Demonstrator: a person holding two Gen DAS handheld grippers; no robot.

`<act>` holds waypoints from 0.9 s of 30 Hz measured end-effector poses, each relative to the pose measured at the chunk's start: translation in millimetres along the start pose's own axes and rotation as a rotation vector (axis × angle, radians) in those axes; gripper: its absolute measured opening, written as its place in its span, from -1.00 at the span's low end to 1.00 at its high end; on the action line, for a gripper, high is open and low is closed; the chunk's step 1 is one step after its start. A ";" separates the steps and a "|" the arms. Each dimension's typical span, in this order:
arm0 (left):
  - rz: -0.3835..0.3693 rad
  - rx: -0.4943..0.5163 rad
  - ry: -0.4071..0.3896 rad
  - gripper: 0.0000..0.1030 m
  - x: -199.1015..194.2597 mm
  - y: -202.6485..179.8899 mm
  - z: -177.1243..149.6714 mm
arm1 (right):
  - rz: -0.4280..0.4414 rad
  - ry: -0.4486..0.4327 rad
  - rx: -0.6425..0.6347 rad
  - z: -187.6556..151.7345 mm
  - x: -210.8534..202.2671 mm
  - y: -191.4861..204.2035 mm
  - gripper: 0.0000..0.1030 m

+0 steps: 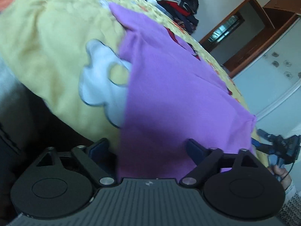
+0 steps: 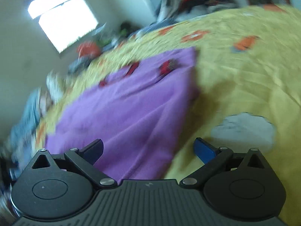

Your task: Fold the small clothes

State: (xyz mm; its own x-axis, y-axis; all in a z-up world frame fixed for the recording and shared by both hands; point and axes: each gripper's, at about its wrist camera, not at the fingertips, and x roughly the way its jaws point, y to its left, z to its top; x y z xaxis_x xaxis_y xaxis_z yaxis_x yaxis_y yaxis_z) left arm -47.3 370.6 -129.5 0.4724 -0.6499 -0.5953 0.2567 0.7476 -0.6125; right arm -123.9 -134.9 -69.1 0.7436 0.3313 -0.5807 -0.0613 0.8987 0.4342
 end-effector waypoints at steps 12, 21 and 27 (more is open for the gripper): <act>-0.107 -0.117 0.003 -0.93 -25.8 -17.4 17.9 | 0.158 -0.094 0.198 2.8 -47.6 -12.1 -0.81; -0.089 -0.107 -0.001 -0.93 -19.7 -23.0 18.7 | -0.131 -0.041 0.239 12.1 -96.6 -68.7 -0.25; -0.063 -0.070 -0.010 0.03 -20.7 -6.7 7.7 | 0.050 -0.052 0.251 -15.1 -73.5 -36.4 1.00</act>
State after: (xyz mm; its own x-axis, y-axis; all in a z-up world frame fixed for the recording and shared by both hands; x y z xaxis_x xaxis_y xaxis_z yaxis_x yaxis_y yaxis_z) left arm -52.3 380.1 -109.1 0.4652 -0.6941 -0.5494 0.2270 0.6934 -0.6839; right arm -186.4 -187.6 -52.6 0.7777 0.3524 -0.5206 0.0632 0.7801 0.6225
